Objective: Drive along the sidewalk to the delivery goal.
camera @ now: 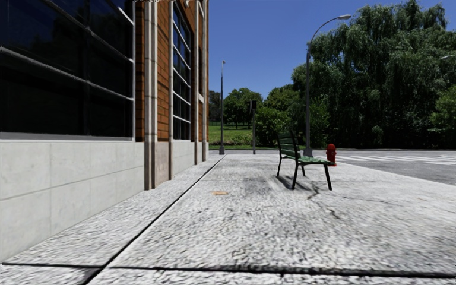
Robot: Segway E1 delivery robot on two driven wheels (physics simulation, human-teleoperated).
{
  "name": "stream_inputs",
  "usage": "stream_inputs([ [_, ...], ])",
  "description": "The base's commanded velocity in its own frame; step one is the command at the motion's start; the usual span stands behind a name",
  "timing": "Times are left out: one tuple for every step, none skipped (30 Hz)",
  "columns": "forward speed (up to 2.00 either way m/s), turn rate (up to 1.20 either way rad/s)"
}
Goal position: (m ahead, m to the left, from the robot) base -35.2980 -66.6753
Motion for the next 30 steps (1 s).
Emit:
stream_inputs([
  [2.00, 0.00],
  [2.00, 0.00],
  [2.00, 0.00],
  [2.00, 0.00],
  [2.00, 0.00],
  [2.00, 0.00],
  [2.00, 0.00],
  [2.00, 0.00],
  [2.00, 0.00],
  [2.00, 0.00],
  [2.00, 0.00],
  [2.00, 0.00],
  [2.00, 0.00],
  [2.00, 0.00],
  [2.00, 0.00],
  [2.00, 0.00],
  [2.00, 0.00],
  [2.00, 0.00],
  [2.00, 0.00],
  [2.00, 0.00],
  [2.00, 0.00],
  [2.00, 0.00],
  [2.00, 0.00],
  [2.00, 0.00],
  [2.00, 0.00],
  [2.00, 0.00],
  [2.00, 0.00],
  [2.00, 0.00],
  [2.00, 0.00],
  [2.00, 0.00],
])
